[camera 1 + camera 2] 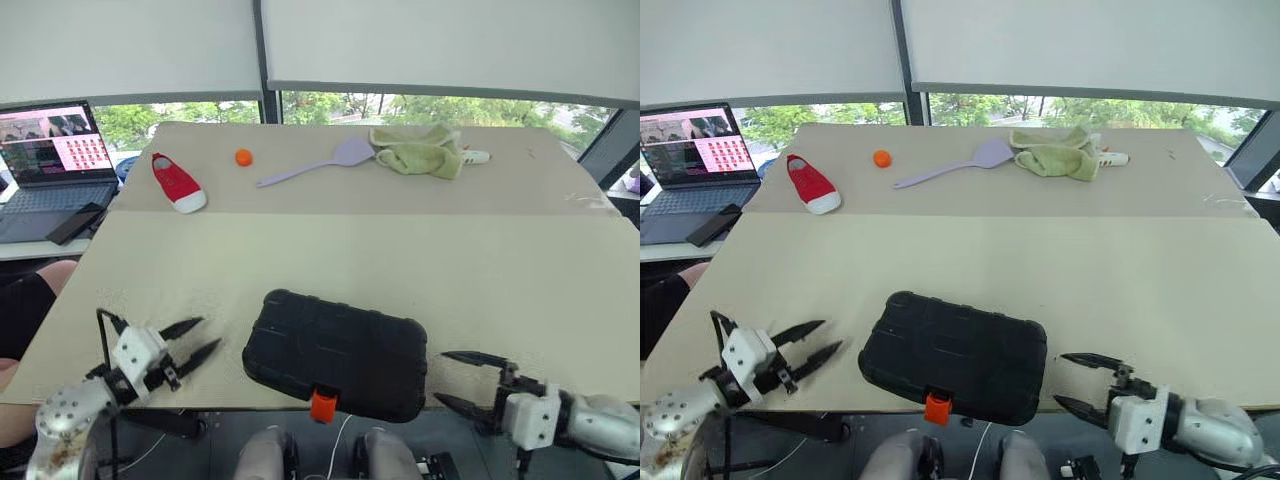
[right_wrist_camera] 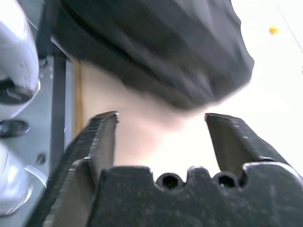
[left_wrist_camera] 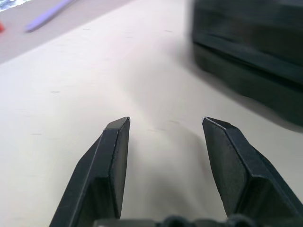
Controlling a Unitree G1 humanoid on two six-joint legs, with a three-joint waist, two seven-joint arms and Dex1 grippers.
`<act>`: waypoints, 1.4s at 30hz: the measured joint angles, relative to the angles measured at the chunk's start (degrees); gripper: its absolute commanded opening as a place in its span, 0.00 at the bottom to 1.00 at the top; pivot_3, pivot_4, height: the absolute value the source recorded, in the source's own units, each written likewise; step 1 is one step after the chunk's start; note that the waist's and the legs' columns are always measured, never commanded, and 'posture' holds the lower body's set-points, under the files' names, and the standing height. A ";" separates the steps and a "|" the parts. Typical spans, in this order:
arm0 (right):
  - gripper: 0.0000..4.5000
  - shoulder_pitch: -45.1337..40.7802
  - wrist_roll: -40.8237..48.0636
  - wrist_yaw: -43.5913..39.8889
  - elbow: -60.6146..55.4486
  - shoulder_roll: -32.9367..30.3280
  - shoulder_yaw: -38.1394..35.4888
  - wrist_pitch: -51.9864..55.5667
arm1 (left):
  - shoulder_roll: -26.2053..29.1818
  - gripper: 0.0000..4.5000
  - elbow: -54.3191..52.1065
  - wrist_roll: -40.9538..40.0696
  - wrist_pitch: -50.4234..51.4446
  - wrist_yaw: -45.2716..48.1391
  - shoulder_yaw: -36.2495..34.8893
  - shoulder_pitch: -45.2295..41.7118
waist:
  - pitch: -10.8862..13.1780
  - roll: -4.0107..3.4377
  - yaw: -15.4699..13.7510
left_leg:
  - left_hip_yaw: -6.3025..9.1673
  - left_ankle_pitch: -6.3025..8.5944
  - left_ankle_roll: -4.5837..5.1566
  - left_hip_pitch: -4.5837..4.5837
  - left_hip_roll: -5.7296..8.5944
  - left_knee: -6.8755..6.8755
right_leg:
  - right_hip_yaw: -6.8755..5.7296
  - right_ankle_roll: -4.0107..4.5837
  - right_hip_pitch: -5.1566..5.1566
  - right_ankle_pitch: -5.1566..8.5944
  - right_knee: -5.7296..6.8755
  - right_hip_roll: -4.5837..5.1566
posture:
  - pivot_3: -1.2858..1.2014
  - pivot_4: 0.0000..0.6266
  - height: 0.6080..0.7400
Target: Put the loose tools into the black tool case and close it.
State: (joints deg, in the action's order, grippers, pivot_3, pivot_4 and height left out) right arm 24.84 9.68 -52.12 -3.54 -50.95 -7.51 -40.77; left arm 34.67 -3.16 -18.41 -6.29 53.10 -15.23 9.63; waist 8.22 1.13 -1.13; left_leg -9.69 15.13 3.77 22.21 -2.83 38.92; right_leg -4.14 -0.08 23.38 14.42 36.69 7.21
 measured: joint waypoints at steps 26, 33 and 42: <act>0.01 -24.76 0.19 0.42 -10.81 9.96 15.19 35.29 | -1.41 0.00 21.58 5.68 11.82 12.92 20.36 -33.89 | -0.05 0.45 0.48 | -0.01 -0.64 0.04 1.15 0.01 0.40 | -0.28 -0.31 0.77 -0.20 0.32 -0.75 | 0.52 0.24 1.00; 0.01 -31.52 -2.37 1.33 2.32 11.59 14.61 34.57 | -4.99 0.00 9.72 3.69 18.06 7.85 19.30 -26.00 | -0.03 0.46 0.55 | -0.03 -0.64 0.05 1.17 0.03 0.41 | -0.28 -0.34 0.75 -0.22 0.32 -0.73 | 0.52 0.24 1.00; 0.01 -27.66 0.97 -2.21 3.56 8.30 9.24 34.04 | 2.22 0.00 4.52 -4.88 26.99 13.23 14.75 -29.87 | -0.03 0.45 0.39 | 0.02 -0.66 0.02 1.15 0.00 0.41 | -0.38 -0.35 0.69 -0.21 0.33 -0.71 | 0.52 0.24 1.00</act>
State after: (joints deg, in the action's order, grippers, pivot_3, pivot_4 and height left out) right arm -2.82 10.65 -54.33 0.02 -42.65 1.73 -6.73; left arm 36.90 1.36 -23.28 20.70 66.33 -0.49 -20.23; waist 8.19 1.58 -0.75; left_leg -9.67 14.47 3.79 23.36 -2.83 39.33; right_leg -4.52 -0.43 24.06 14.20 37.02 6.50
